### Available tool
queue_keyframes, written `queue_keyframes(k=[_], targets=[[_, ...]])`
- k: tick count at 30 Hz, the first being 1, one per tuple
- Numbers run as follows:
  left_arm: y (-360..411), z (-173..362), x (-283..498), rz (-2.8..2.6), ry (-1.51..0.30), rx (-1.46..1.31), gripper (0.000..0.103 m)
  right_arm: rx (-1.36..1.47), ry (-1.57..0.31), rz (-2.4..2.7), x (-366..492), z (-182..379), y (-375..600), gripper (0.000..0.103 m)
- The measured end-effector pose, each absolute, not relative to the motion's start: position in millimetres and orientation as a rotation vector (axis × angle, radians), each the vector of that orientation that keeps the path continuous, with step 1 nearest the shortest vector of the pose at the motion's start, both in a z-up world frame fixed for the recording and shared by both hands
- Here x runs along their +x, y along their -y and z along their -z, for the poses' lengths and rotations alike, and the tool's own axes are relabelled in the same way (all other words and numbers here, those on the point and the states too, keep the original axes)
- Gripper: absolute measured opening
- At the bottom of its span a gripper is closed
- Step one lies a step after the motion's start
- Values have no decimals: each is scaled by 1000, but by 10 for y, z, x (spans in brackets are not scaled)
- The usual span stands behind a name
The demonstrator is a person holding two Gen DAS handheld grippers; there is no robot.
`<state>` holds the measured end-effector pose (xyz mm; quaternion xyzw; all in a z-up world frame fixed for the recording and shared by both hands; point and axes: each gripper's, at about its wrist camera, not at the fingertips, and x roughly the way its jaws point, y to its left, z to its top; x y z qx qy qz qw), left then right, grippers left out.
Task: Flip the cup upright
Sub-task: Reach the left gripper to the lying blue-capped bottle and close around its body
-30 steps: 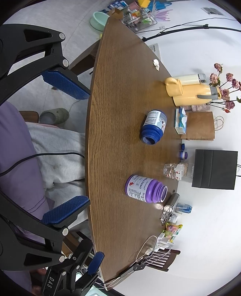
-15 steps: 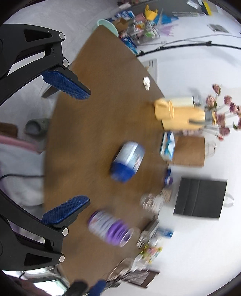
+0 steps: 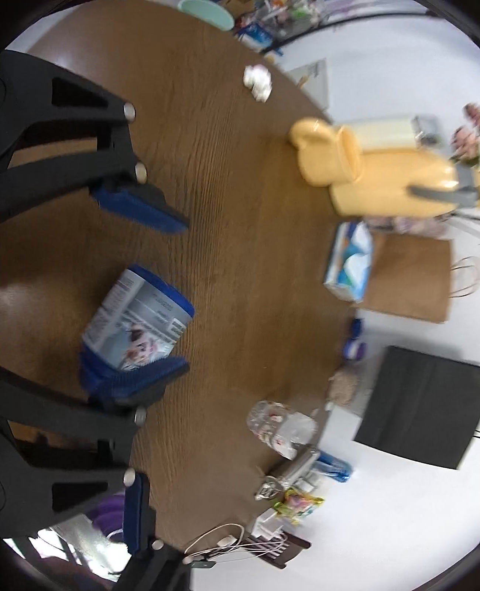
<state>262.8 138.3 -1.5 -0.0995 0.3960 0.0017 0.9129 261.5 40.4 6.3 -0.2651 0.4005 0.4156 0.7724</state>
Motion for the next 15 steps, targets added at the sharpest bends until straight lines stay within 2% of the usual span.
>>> queue_keyframes(k=[1,3,5,10,15], targets=[[-1396,94,2719,-17,-845,-199,41,-583,-905,-901,2708,-30,-468,56],[-1504,153,2793,-18,-835,-257,37,-601,-975,-920,2923,52,-639,57],[-1643,227,2872,-62,-870,-311,17,-622,-1008,-933,3053,122,-778,57],[-1915,490,2946,-134,-931,-413,16,-616,-1052,-996,3232,211,-999,57],[-2051,398,2827,-141,-895,-458,17,-628,-1049,-1029,3290,222,-1050,57]])
